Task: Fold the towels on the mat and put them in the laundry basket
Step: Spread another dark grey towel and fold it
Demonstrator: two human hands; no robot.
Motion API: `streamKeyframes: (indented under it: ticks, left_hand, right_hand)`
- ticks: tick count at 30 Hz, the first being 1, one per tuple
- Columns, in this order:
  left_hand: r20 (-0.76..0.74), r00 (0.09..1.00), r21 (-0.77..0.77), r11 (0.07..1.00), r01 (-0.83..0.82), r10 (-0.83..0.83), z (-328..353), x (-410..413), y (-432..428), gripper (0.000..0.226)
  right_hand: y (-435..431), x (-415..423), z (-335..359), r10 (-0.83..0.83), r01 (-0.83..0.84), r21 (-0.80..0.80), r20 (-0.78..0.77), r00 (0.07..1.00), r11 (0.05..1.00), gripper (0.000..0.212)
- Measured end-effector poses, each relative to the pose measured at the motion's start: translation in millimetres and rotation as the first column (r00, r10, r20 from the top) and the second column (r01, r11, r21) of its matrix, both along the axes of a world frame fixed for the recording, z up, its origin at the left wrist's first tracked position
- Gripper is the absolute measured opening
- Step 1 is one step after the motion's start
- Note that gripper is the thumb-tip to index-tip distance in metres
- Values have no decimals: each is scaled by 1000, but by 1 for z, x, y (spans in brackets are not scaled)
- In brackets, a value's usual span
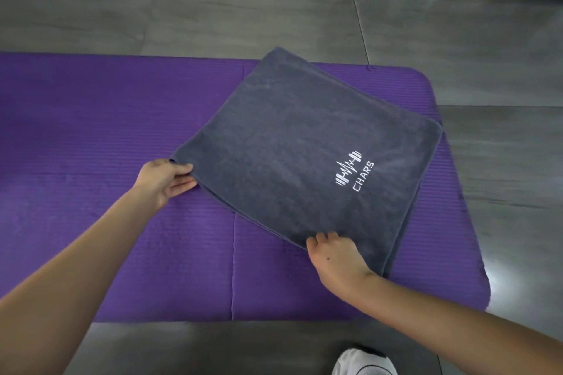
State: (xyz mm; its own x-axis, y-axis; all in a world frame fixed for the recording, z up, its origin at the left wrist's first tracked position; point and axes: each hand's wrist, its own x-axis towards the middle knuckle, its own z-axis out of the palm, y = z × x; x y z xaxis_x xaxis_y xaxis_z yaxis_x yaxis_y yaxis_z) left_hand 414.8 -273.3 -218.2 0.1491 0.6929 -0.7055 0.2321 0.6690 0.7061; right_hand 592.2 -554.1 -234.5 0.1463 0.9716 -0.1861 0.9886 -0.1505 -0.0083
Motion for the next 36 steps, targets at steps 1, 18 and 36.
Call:
streamKeyframes:
  ticks: [1,18,36]
  left_hand:
    - [0,1000,53,998,-30,30,-1,-1,2,21]
    - [-687,714,530,577,621,-138,1,-19,72,24]
    - [-919,-124,90,-505,858,-375,-16,-42,-162,69]
  right_hand:
    - [2,0,0,-34,34,-12,-46,998,999,49]
    - [95,-63,13,-70,37,-61,-767,638,997,25]
    - [-48,124,4,279,-286,28,150,948,958,41]
